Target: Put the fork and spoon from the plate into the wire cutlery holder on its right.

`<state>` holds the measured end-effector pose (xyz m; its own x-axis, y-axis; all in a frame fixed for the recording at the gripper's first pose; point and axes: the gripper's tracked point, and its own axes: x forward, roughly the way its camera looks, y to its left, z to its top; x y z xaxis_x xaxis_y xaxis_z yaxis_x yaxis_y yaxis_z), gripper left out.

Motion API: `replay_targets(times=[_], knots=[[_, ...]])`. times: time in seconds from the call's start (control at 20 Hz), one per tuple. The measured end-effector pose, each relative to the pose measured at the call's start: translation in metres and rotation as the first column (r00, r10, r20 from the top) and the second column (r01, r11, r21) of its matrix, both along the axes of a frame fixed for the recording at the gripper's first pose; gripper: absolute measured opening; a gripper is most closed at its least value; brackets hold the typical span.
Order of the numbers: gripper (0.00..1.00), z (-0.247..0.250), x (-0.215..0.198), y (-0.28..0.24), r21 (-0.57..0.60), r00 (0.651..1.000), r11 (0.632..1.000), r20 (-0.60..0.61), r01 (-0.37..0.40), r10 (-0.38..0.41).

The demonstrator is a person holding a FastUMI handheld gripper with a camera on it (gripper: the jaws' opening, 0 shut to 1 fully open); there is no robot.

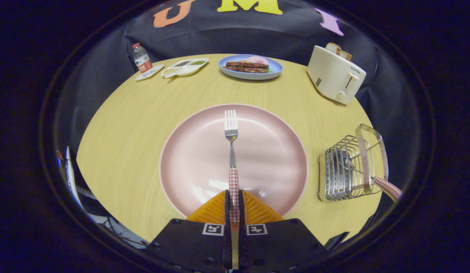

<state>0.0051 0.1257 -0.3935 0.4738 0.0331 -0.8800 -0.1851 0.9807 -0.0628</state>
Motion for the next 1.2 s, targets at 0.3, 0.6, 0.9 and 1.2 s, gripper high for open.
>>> replay_targets(times=[0.3,0.6,0.9,1.2], knots=[[0.07,0.048,0.001,-0.005,0.067,0.998,0.997,-0.058,0.04,-0.037],[0.0,0.088,0.009,-0.013,0.133,0.992,0.987,-0.103,0.09,-0.077],[0.0,0.157,-0.01,-0.026,0.222,0.976,0.966,-0.201,0.133,-0.088],[0.0,0.218,-0.019,-0.102,0.21,0.926,0.932,-0.304,0.295,-0.225]])
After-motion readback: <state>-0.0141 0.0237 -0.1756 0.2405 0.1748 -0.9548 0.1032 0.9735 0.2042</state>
